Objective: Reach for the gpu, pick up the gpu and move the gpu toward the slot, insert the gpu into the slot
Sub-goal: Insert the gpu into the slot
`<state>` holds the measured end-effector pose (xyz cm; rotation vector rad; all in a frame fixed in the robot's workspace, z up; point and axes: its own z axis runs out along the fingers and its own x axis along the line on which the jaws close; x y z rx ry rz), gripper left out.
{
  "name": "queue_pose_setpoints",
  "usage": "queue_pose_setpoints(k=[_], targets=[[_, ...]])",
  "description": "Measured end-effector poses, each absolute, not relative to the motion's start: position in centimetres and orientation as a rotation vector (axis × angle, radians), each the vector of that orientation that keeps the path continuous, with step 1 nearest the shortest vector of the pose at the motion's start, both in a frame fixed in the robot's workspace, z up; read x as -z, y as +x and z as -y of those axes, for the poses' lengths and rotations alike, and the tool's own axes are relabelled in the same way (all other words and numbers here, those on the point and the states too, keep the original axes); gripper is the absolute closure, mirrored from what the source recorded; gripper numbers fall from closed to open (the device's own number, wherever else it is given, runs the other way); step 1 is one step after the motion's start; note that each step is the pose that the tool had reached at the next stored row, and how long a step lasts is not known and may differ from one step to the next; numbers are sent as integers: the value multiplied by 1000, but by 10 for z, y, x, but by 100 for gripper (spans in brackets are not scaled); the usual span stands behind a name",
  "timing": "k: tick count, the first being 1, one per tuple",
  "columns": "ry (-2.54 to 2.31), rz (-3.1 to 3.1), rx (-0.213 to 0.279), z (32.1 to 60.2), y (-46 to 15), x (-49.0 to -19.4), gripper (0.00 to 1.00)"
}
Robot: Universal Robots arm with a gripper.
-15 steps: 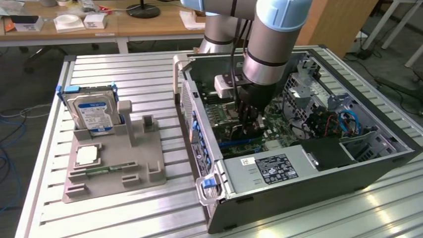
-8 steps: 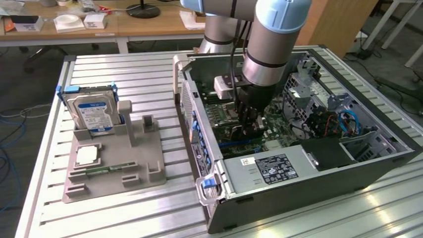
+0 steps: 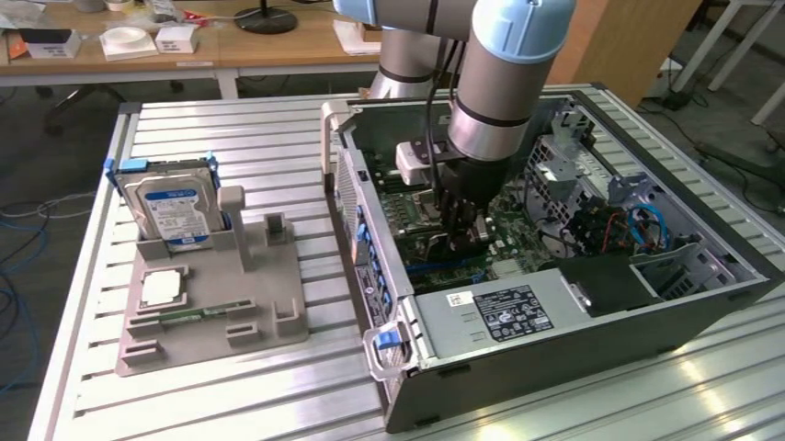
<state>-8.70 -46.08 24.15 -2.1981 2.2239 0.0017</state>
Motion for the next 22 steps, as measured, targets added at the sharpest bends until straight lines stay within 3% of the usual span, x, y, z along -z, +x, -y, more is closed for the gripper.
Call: queue_pose_setpoints(k=[22], targets=[[-2201, -2229, -12, 461, -87, -244, 73]])
